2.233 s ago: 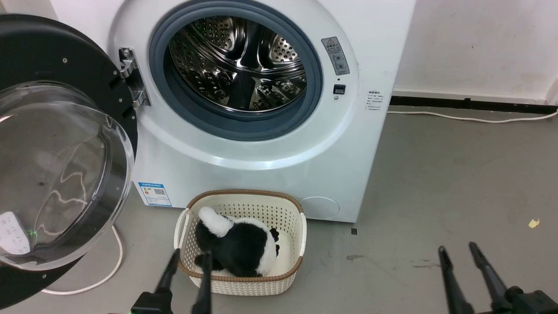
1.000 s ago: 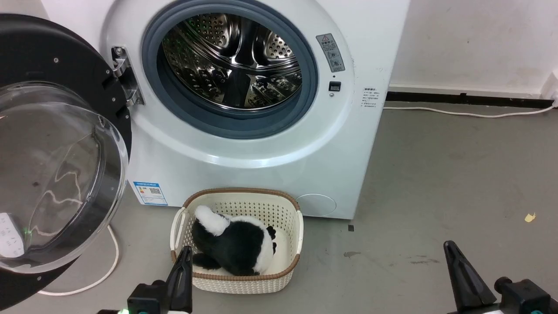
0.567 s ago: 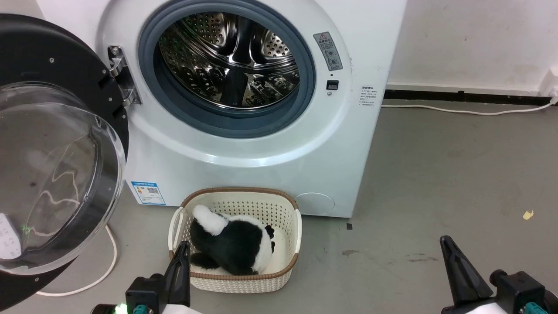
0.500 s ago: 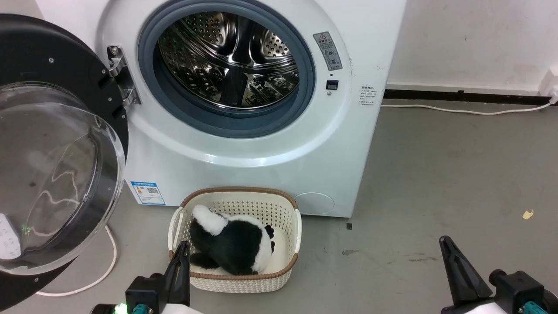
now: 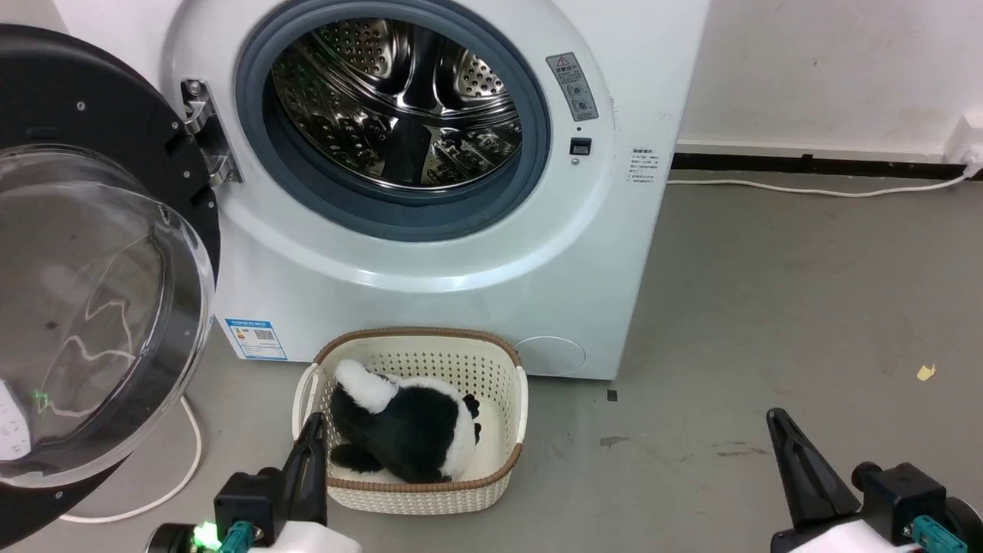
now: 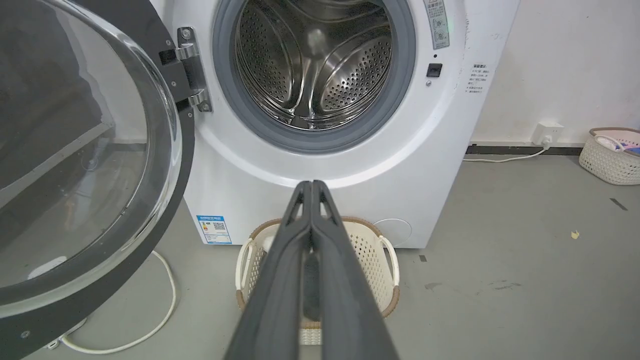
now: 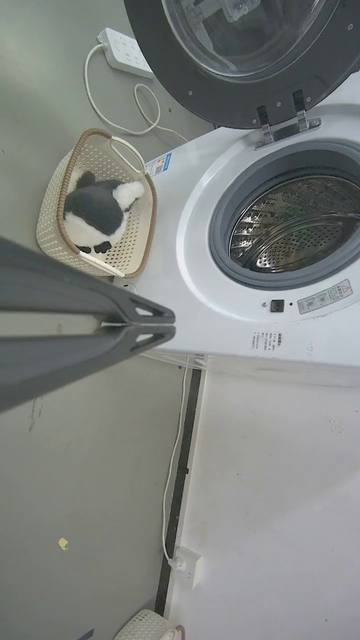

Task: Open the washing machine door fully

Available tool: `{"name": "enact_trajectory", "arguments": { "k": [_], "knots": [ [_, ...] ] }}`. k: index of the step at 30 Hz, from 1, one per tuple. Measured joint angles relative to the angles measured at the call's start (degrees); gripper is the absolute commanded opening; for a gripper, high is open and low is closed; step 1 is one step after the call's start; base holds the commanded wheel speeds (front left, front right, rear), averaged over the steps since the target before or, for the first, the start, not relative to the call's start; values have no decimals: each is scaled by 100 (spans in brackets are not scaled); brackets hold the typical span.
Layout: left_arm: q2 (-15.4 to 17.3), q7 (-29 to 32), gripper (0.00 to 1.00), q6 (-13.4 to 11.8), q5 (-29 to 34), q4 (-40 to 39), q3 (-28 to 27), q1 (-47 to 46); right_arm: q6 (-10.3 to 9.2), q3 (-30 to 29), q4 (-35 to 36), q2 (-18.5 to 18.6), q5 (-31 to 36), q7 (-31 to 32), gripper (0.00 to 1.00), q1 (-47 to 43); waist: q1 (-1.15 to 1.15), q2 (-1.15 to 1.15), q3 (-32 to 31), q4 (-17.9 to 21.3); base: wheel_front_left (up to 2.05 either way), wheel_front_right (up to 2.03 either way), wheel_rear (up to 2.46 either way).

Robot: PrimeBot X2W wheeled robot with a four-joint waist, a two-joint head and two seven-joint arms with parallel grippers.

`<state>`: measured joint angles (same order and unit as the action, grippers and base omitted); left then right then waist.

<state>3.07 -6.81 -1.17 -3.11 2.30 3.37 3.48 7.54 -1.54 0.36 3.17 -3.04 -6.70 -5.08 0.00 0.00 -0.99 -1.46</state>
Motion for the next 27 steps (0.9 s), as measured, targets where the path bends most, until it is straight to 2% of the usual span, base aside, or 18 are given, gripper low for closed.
{"name": "enact_trajectory", "arguments": {
  "k": [27],
  "knots": [
    [-7,332,0,34,144,-93,-152,-121,0,67,-11,0,156,316,0,220,0,0,49,72,0,0,0]
  ]
}}
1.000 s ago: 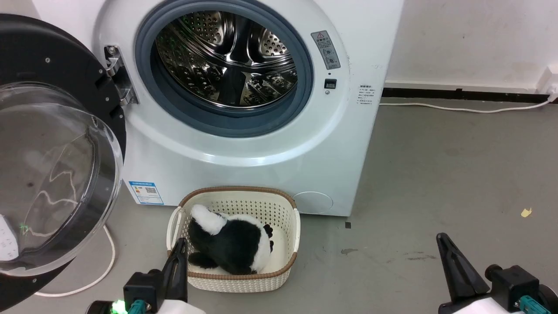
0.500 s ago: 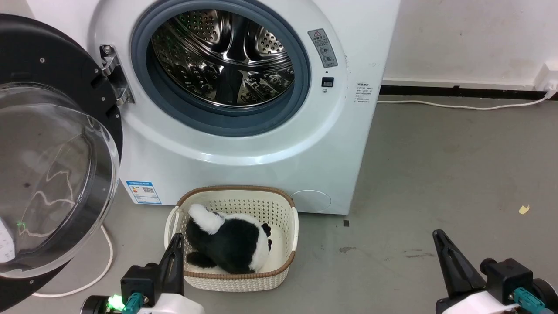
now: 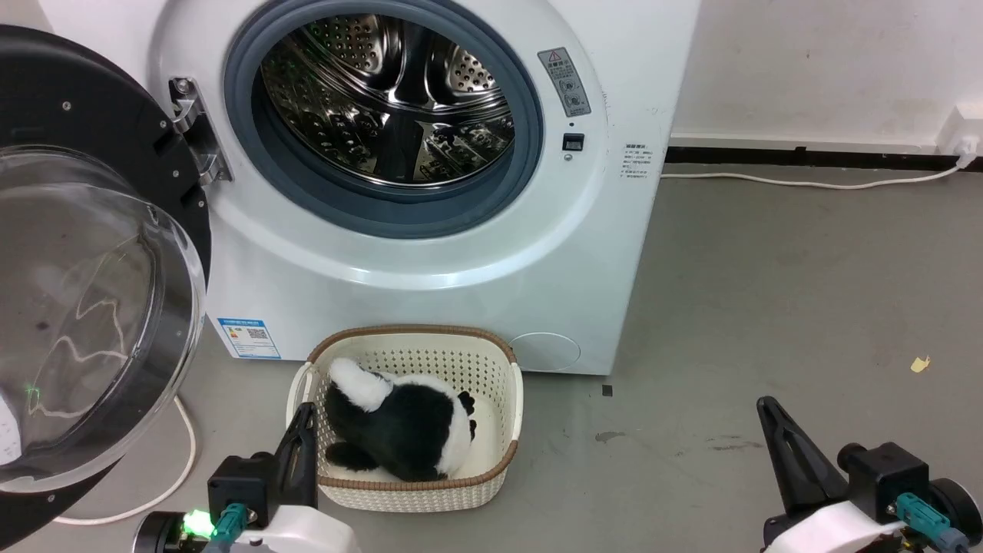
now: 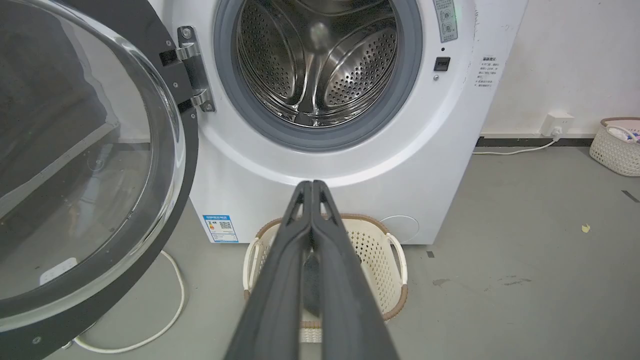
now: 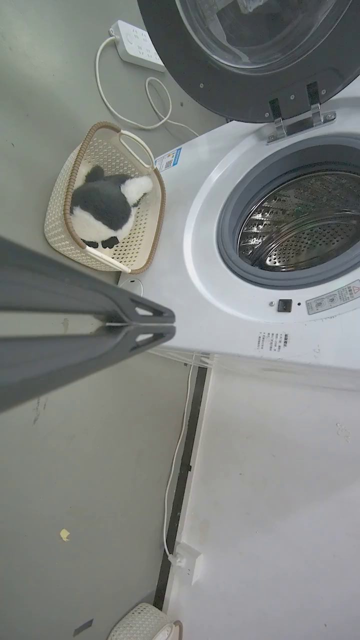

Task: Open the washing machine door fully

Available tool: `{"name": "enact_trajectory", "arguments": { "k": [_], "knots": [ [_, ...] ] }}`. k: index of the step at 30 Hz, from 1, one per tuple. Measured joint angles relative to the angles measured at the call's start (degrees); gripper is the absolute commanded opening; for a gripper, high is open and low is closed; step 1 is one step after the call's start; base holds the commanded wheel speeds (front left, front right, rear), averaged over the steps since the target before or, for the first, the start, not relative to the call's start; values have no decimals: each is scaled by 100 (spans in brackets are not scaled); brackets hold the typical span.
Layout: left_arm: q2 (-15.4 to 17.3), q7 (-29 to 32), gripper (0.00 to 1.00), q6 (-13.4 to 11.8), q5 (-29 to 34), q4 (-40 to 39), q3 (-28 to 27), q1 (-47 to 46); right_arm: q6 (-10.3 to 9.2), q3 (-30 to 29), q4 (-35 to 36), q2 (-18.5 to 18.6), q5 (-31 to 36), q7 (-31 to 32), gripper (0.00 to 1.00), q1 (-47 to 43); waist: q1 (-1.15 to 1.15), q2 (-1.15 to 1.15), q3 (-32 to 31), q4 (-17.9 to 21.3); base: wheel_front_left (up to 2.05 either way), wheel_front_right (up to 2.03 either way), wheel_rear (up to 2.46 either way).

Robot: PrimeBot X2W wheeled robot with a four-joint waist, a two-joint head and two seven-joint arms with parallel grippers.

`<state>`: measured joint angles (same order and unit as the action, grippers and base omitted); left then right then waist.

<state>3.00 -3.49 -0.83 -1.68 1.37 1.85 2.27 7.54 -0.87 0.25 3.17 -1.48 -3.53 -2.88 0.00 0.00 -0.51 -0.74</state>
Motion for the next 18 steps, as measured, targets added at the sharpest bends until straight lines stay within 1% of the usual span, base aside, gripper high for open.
{"name": "enact_trajectory", "arguments": {
  "k": [18],
  "knots": [
    [-8,199,0,48,64,-68,-99,-92,0,45,-7,0,60,201,0,110,0,0,32,46,0,0,0]
  ]
}}
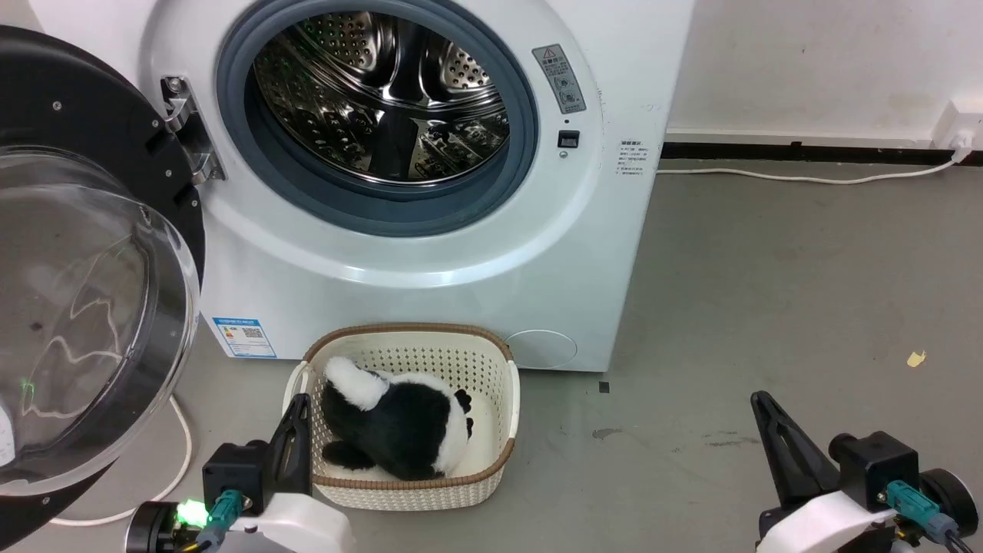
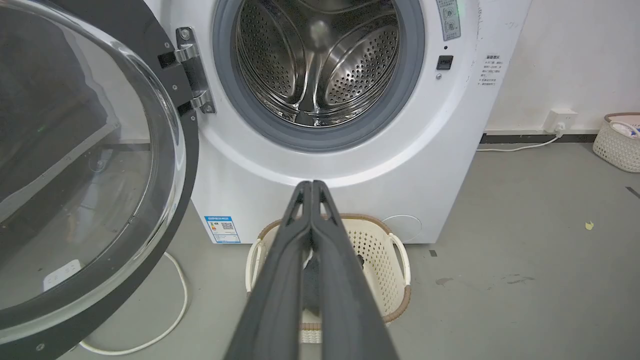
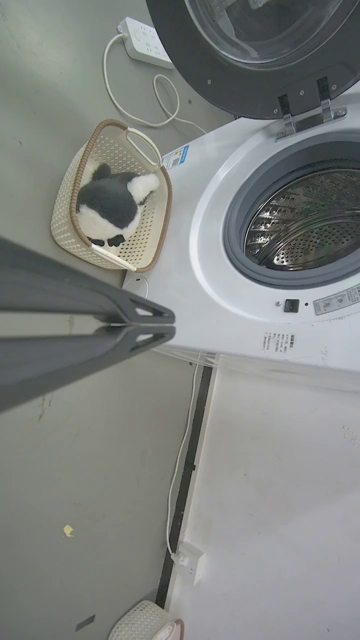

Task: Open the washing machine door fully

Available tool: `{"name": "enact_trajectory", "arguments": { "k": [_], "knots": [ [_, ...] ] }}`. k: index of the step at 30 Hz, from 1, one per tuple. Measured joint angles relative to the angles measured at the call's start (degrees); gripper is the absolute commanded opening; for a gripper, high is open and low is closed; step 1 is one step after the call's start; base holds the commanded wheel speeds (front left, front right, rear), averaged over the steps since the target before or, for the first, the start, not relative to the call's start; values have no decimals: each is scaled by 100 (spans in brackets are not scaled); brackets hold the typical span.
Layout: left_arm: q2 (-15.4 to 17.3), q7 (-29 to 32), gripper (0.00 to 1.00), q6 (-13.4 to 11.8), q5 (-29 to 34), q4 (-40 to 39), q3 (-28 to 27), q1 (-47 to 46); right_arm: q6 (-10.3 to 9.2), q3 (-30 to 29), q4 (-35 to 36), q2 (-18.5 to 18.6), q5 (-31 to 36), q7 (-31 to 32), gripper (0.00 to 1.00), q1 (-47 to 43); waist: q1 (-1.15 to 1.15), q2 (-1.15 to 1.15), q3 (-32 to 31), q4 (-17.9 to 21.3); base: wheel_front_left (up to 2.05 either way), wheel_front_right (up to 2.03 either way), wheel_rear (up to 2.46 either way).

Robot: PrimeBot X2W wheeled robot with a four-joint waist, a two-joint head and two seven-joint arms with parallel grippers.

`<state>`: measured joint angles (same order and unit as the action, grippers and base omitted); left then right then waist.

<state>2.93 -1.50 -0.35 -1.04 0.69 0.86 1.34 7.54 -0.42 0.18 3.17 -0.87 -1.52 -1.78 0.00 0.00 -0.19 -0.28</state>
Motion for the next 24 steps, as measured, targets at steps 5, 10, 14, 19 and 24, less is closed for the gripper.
{"name": "enact_trajectory", "arguments": {
  "k": [5,10,14,19,24],
  "knots": [
    [-3,55,0,1,41,-22,-20,-22,0,18,-2,-1,3,51,0,20,0,0,9,13,0,0,0],
    [-5,123,0,2,45,-38,-53,-27,0,34,-4,-1,44,125,0,99,-1,0,17,26,0,0,0],
    [-5,148,0,2,54,-47,-70,-44,0,42,-5,-1,44,151,0,108,-1,0,19,28,0,0,0],
    [-5,148,0,2,54,-47,-75,-44,0,44,-5,-1,44,151,0,108,-1,0,19,28,0,0,0],
    [-7,148,0,2,54,-47,-76,-44,0,44,-5,-1,44,151,0,108,-1,0,19,28,0,0,0]
  ]
}}
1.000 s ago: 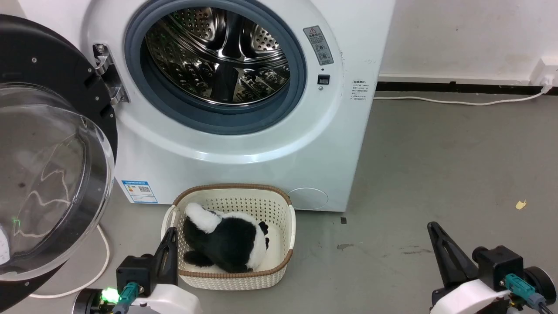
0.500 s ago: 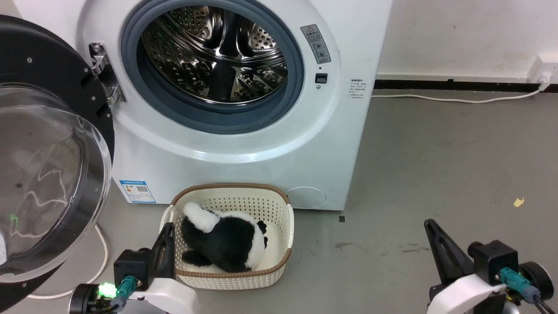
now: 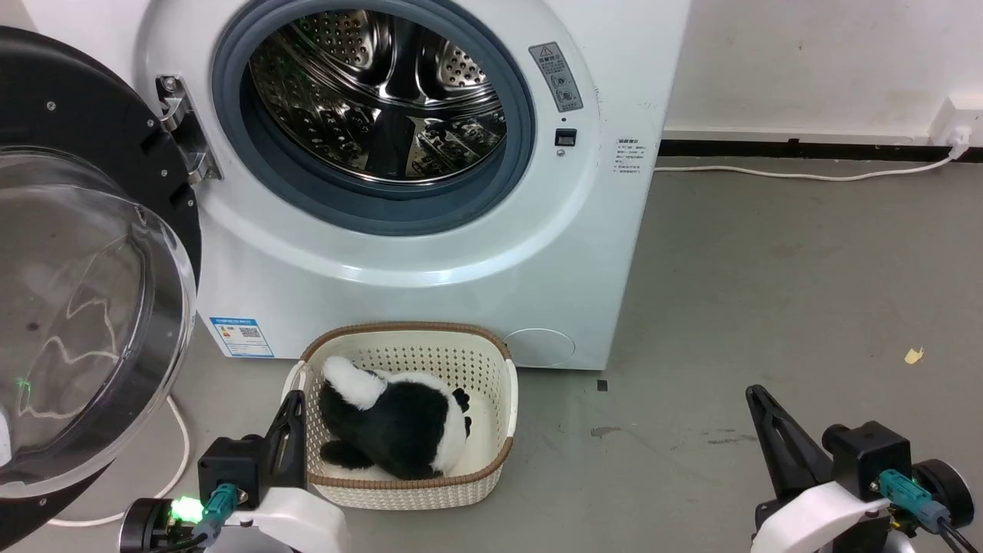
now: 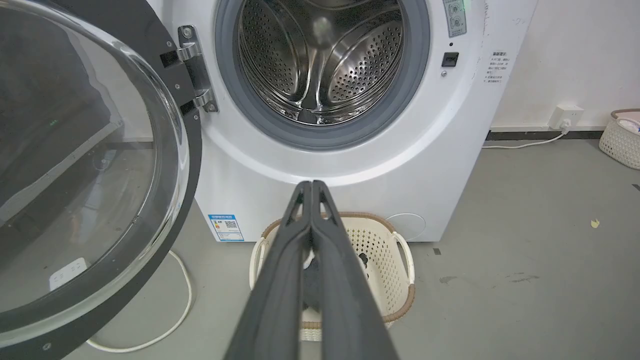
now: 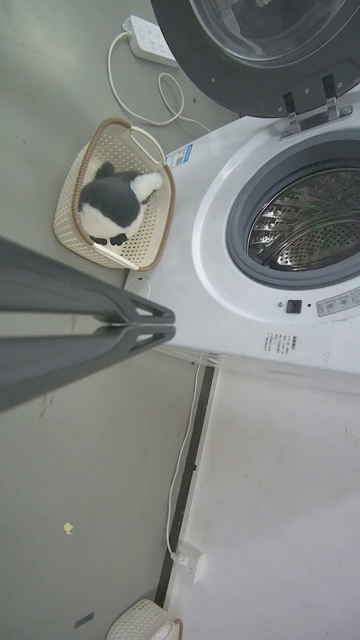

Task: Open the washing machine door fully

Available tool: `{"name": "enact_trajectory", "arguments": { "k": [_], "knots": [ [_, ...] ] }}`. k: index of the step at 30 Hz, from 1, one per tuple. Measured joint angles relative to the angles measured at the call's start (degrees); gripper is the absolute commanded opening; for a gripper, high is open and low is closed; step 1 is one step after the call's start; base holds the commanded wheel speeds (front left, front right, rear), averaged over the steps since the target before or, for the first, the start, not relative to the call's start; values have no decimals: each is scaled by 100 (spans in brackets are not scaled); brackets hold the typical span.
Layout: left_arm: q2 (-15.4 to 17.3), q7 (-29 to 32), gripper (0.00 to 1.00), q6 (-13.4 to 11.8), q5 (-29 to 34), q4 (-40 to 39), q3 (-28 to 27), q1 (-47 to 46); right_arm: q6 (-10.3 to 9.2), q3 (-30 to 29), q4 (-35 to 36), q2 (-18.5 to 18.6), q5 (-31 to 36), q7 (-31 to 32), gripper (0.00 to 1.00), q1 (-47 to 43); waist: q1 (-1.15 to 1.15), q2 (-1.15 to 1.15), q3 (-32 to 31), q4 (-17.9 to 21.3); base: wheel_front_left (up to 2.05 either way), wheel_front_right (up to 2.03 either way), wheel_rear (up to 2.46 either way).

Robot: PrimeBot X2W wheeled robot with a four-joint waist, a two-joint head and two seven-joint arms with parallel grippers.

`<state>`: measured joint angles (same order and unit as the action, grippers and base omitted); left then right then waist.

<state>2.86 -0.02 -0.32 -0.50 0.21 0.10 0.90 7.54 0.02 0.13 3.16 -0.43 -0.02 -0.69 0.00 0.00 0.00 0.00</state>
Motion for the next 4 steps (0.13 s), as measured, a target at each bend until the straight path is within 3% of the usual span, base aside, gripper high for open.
{"name": "enact_trajectory", "arguments": {
  "k": [4],
  "knots": [
    [0,0,0,0,0,0,-1,0,0,0,0,0,0,0,0,0,0,0,0,0,0,0,0]
  ]
}}
